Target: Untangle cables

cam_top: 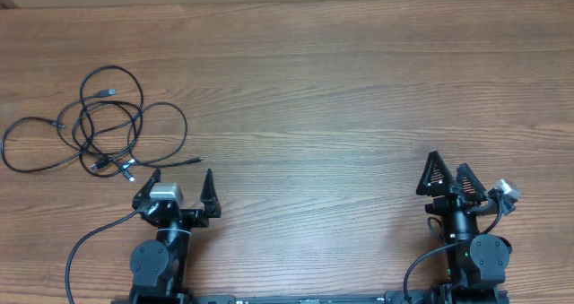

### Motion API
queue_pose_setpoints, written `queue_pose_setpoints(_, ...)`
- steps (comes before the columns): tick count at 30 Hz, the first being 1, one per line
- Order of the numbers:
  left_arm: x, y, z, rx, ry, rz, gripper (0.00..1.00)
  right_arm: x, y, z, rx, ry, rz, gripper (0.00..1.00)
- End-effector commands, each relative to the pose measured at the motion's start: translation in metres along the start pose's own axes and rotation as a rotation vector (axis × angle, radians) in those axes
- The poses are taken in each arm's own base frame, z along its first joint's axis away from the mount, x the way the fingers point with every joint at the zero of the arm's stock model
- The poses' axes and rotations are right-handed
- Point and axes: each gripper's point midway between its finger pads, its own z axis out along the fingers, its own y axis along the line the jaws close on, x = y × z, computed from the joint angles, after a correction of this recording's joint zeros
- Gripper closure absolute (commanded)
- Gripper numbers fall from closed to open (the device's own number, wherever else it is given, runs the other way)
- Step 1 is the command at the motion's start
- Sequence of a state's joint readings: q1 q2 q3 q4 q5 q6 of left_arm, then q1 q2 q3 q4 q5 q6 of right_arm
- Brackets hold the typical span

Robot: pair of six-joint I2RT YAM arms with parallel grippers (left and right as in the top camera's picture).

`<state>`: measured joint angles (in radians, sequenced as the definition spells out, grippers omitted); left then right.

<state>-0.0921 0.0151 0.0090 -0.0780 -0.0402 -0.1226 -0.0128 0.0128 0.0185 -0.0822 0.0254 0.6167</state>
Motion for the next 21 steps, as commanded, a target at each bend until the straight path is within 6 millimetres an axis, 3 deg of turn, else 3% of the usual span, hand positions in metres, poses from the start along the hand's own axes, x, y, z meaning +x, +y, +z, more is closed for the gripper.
queue_pose_setpoints(1,-0.001,-0.003,-0.001,0.013,-0.007,0.019,0.00,0.001,-0.002,0.000,0.000,-0.004,-0.254,0.00)
queue_pose_setpoints(5,-0.001,-0.003,-0.001,0.013,-0.007,0.019,0.00,0.009,0.010,-0.001,-0.079,0.022,-0.673,0.00)
queue_pose_setpoints(7,-0.001,-0.003,-0.001,0.013,-0.007,0.019,0.00,0.016,0.019,-0.002,-0.147,0.034,-0.750,0.00)
queue_pose_setpoints(10,-0.001,-0.003,-0.001,0.013,-0.007,0.019,0.00,0.021,0.028,-0.004,-0.207,0.046,-0.749,0.00)
queue_pose_setpoints(21,-0.001,-0.003,-0.001,0.013,-0.007,0.019,0.00,0.021,0.028,-0.004,-0.212,0.039,-0.833,0.00)
